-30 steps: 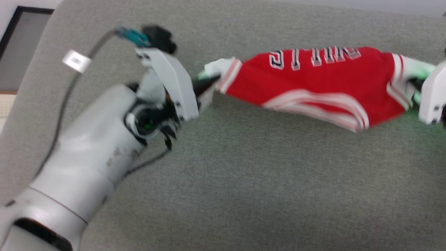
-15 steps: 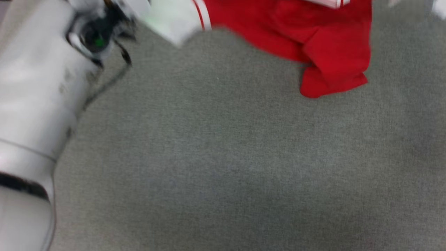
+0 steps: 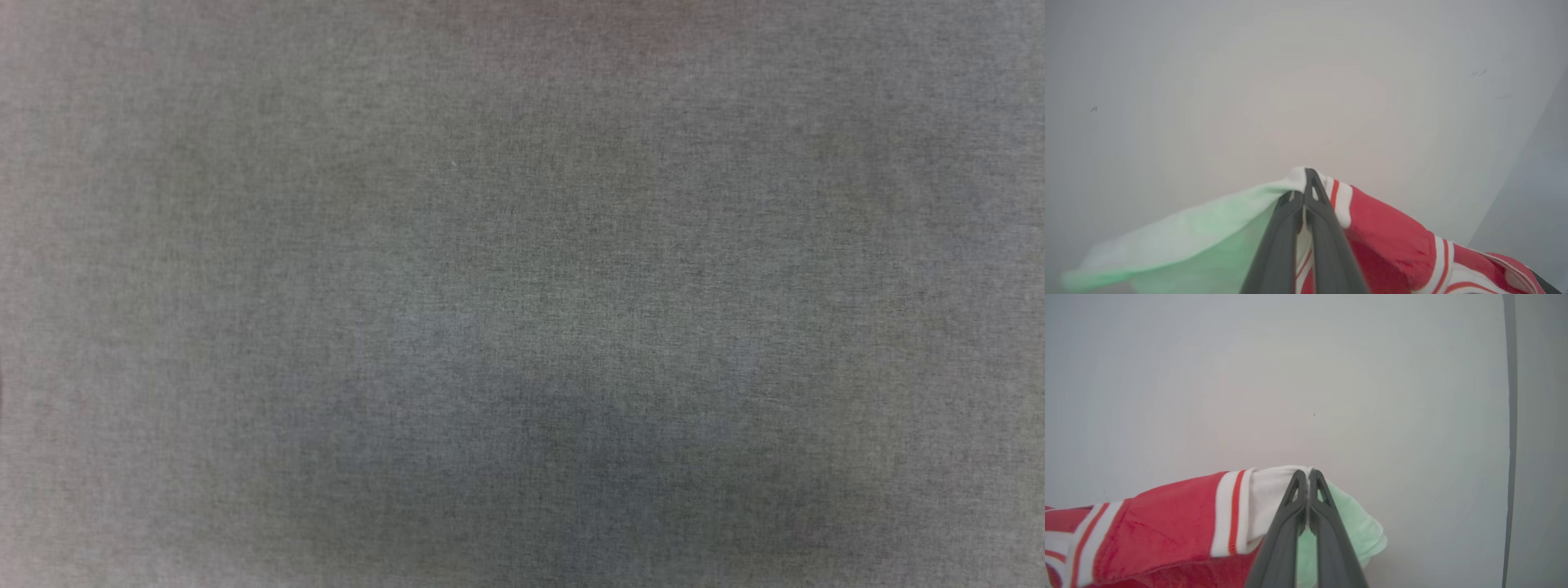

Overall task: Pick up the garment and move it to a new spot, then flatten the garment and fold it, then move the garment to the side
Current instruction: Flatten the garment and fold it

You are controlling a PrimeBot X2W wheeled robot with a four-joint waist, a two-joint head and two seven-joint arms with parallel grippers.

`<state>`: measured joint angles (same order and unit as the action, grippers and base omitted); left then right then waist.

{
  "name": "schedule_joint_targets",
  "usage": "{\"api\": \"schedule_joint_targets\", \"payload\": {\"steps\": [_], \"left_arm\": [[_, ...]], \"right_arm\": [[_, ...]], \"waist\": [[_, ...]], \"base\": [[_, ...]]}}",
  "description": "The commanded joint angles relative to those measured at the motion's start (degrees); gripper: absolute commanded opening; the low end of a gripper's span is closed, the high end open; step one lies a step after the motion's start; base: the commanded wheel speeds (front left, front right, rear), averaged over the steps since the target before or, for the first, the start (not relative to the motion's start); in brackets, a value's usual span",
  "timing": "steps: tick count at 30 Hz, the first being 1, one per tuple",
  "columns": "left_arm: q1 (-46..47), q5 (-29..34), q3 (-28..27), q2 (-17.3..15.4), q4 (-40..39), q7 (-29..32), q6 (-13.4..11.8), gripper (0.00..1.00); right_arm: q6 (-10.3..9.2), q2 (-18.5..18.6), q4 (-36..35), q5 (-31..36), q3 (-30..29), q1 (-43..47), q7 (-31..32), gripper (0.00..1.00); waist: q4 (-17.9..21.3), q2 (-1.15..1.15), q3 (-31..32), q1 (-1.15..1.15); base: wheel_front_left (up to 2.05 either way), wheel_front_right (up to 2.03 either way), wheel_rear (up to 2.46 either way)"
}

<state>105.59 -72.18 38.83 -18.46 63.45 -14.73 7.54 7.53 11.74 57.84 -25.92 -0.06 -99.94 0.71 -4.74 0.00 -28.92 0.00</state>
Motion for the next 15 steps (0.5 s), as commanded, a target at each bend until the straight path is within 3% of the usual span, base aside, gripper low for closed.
{"api": "schedule_joint_targets", "payload": {"steps": [1,7,15], "left_arm": [[0.67,-0.35,-2.17,0.00,0.04,-0.48,-0.10,0.00],[-4.39,0.32,-2.72,0.76,-2.92,-0.08,-0.10,0.00],[-22.08,-6.18,2.00,-2.83,-11.77,12.17,-0.09,0.00]], "right_arm": [[-0.08,-0.36,2.12,1.32,-1.02,-1.95,-1.63,0.00],[-0.08,-0.16,4.85,2.54,0.69,-0.50,-1.52,0.00],[-0.08,2.73,-0.03,-4.88,8.77,13.95,4.86,0.00]], "waist": [[0.23,0.00,0.58,0.00],[-0.37,0.00,1.69,0.00],[-1.18,0.00,6.32,0.00]], "base": [[0.00,0.00,0.00],[0.00,0.00,0.00],[0.00,0.00,0.00]]}}
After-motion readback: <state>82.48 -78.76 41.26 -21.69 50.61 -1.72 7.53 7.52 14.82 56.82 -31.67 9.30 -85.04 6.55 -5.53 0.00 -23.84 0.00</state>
